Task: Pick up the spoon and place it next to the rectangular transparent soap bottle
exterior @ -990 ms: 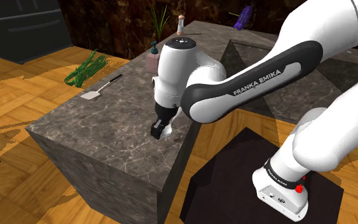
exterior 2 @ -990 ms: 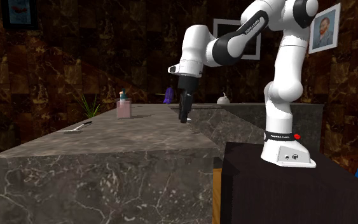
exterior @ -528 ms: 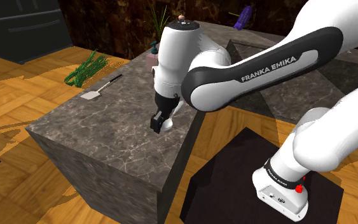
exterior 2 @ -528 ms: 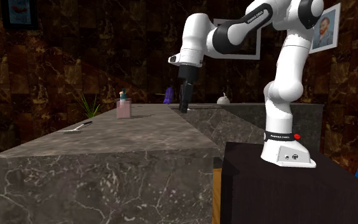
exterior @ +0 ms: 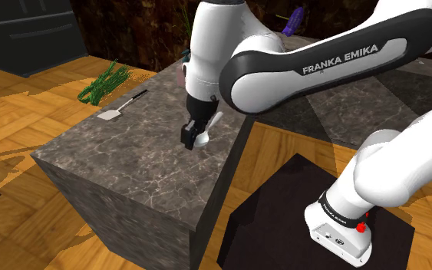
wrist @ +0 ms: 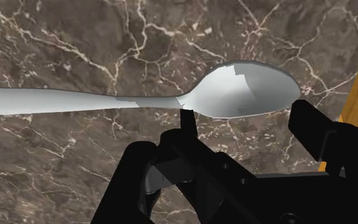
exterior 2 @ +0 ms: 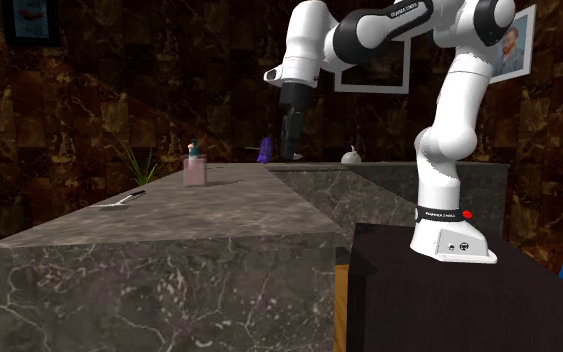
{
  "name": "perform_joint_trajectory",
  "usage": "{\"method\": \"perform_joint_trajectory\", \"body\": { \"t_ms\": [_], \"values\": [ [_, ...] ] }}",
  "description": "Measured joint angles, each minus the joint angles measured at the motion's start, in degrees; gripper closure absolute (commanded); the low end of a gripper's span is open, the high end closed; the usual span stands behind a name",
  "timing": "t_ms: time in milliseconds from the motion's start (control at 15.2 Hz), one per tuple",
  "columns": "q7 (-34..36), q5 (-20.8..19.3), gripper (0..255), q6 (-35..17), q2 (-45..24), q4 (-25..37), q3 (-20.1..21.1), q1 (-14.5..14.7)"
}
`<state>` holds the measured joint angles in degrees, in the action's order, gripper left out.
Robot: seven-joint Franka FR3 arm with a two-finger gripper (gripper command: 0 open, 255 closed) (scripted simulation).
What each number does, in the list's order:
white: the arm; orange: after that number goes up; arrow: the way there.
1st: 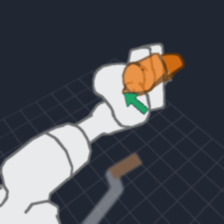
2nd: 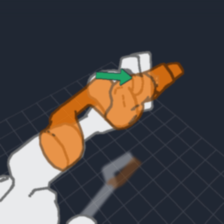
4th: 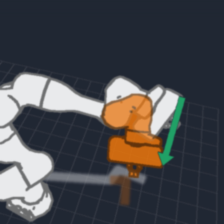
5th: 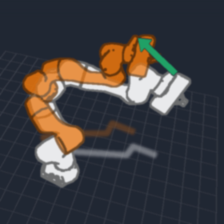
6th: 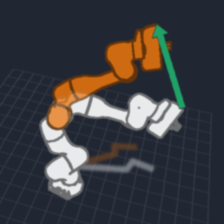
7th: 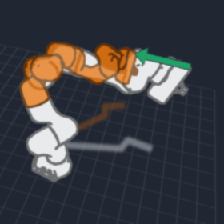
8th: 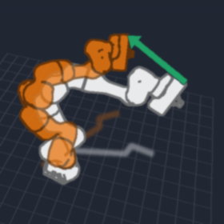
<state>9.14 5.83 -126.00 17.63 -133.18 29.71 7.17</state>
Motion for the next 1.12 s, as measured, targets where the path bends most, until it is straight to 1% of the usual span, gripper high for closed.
{"method": "perform_joint_trajectory", "body": {
  "t_ms": [1122],
  "values": [
    [-0.99, 0.36, 255, 13.52, 2.63, 11.06, -1.81, -0.07]
  ]
}}
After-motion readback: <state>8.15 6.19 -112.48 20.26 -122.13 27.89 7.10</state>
